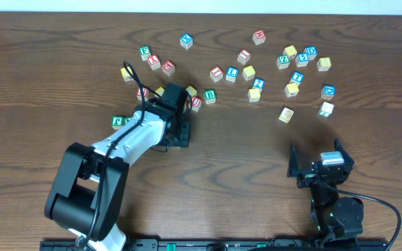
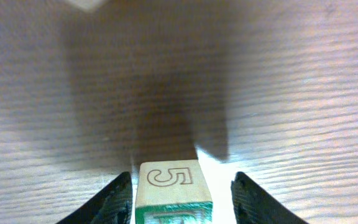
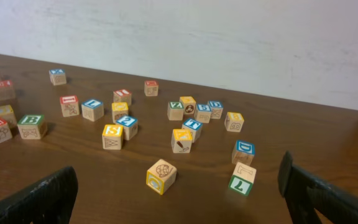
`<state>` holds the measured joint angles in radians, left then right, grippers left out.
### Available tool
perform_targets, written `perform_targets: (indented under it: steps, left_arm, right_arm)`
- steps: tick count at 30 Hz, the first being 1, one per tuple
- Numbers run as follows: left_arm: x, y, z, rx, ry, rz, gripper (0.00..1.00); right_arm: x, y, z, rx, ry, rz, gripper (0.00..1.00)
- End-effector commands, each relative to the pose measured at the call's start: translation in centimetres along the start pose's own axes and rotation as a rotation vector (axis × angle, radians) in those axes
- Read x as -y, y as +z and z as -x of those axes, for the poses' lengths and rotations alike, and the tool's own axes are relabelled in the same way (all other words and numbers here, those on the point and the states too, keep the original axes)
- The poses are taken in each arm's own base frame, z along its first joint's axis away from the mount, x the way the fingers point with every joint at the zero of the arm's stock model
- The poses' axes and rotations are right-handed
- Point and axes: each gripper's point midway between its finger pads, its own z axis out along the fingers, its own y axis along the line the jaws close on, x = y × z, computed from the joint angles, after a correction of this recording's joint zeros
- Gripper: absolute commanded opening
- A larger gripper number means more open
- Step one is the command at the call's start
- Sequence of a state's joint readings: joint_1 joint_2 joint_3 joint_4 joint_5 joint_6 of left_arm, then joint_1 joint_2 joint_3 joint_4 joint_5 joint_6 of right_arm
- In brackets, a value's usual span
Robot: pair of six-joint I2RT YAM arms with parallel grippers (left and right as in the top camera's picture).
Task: Spell out ROBOT
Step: 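Carry the R block toward the open table and set it down, then move the left gripper up to the yellow O block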
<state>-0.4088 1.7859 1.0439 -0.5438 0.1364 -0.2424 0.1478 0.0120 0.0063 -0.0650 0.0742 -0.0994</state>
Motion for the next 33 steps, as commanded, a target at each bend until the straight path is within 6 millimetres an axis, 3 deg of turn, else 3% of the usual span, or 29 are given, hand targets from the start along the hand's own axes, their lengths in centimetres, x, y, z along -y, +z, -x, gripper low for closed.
perform_targets:
  steps: [1,7,10,13,17,21,22,28,33]
  left_arm:
    - [1.6,-4.7,3.3,0.119,0.077,-0.043,0.58]
    - [1.7,-12.2,5.3,0.295,0.138,-0.017,0.75]
    - [1.7,-14.7,5.6,0.365,0.192,-0.015,0.83]
    - [1.2,-16.3,5.8,0.411,0.189,-0.005,0.84]
    - [0.4,-16.7,6.0,0.424,0.213,0.012,0.86]
    - [-1.0,-16.1,6.4,0.405,0.34,0.063,0.94]
    - [-1.4,-15.9,6.5,0.397,0.386,0.078,1.0]
    - [-4.1,-14.0,8.0,0.333,0.468,0.121,0.98]
    - [-4.6,-12.7,10.4,0.246,0.524,0.104,0.98]
  right_arm:
    - [0.1,0.0,0.0,0.001,-0.01,-0.002,0.99]
    - [0.1,0.0,0.0,0.001,-0.01,-0.002,0.99]
    - [0.1,0.0,0.0,0.001,-0.01,-0.002,0.99]
    - [0.1,0.0,0.0,0.001,-0.01,-0.002,0.99]
    - [0.1,0.0,0.0,0.001,-0.01,-0.002,0.99]
    - [0.1,0.0,0.0,0.001,-0.01,-0.002,0.99]
    - [0.1,0.0,0.0,0.001,-0.01,-0.002,0.99]
    - [0.1,0.0,0.0,0.001,-0.01,-0.002,0.99]
    - [0.1,0.0,0.0,0.001,-0.01,-0.002,0.99]
